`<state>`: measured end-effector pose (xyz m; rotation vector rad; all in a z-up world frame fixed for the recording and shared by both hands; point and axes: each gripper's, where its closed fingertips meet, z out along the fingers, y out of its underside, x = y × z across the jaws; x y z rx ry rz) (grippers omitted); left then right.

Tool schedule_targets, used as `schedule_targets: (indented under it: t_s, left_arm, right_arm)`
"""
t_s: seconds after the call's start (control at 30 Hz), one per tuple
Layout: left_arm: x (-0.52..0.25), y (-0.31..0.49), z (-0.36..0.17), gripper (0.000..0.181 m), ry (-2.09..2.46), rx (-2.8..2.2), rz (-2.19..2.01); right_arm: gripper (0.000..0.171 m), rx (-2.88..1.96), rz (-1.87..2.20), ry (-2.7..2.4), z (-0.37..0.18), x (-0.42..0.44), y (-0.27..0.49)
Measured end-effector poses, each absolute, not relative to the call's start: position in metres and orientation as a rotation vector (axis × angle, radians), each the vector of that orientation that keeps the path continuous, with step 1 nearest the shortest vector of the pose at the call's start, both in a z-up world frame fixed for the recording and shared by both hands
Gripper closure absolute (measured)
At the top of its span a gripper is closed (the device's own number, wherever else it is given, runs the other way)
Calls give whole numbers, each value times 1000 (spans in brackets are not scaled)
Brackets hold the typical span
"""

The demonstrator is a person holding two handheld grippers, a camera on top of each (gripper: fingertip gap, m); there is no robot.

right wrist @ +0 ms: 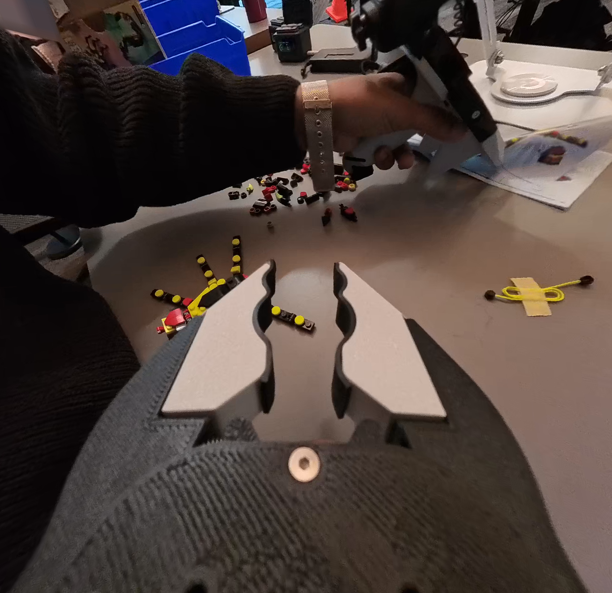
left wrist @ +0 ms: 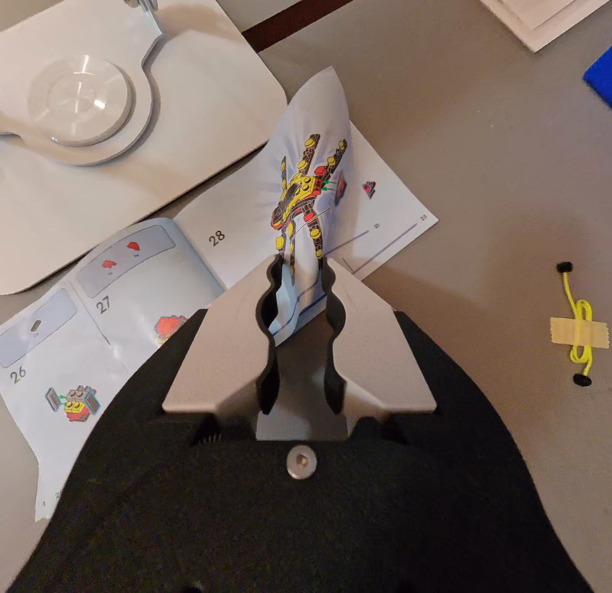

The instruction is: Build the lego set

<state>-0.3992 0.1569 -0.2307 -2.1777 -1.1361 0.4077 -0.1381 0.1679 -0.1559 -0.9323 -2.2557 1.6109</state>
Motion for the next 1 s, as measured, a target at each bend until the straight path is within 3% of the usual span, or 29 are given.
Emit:
schedule_targets:
  t_s: [0.3, 0.53, 0.7, 0.87, 1.0]
  left_arm:
    - [-415, 119, -194, 153, -1293, -1849, 357]
    - [-403, 64, -187, 132, -1489, -1586, 174]
    - [-398, 20, -153, 119, -1494, -1429, 349]
    - [-386, 40, -107, 123, -1261, -1443, 493]
    - [-383, 84, -138, 131, -1202, -1648, 384]
  right_arm:
    - [139, -917, 1611, -2257, -155, -137, 166]
    - [139, -925, 1618, -2261, -156, -137, 165]
    - [140, -932, 1623, -2264, -157, -138, 165]
    - [140, -932, 1621, -2269, -158, -137, 163]
    - [140, -922, 1615, -2275, -158, -136, 163]
